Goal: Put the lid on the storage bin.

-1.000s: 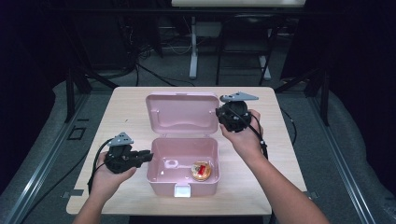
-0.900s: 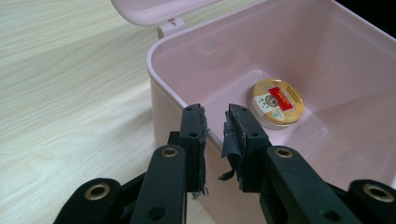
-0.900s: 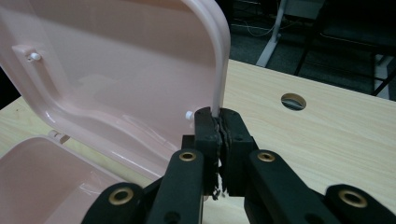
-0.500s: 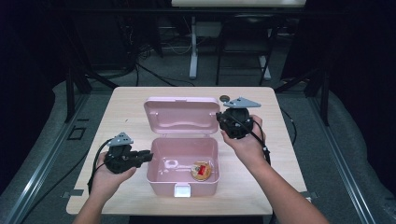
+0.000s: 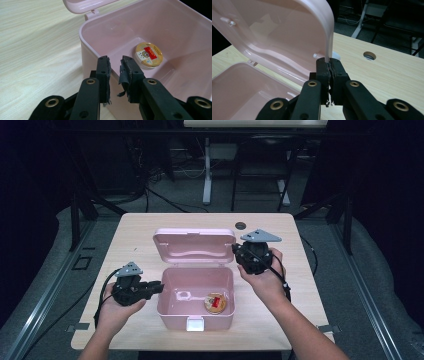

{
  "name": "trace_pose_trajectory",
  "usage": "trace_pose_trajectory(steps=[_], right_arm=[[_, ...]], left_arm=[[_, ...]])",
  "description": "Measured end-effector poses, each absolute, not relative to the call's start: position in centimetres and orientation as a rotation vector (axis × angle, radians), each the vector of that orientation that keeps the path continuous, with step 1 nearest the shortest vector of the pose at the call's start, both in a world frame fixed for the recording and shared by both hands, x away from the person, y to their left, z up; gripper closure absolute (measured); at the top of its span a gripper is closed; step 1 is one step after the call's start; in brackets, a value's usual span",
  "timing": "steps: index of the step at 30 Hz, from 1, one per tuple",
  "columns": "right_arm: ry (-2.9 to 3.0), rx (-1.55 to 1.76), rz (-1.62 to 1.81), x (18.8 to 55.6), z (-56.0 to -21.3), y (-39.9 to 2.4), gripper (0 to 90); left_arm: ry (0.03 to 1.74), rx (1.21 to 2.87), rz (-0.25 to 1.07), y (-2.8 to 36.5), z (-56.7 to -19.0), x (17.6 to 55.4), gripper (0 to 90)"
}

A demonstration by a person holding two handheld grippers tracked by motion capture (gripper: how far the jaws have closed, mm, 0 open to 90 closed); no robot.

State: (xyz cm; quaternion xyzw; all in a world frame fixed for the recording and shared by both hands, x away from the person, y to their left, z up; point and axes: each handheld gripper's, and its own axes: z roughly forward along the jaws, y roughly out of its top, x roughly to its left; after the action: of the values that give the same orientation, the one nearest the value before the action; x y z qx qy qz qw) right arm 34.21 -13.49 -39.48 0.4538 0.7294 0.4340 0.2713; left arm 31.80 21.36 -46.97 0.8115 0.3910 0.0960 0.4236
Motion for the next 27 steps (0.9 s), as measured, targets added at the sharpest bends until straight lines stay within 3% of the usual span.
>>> trace_pose_trajectory(steps=[27], right_arm=[[1.974, 1.206, 1.191, 32.8, -39.8, -13.7, 85.6]], left_arm=[[0.974, 2.022, 0.239, 21.5, -46.6, 31.8, 73.5]])
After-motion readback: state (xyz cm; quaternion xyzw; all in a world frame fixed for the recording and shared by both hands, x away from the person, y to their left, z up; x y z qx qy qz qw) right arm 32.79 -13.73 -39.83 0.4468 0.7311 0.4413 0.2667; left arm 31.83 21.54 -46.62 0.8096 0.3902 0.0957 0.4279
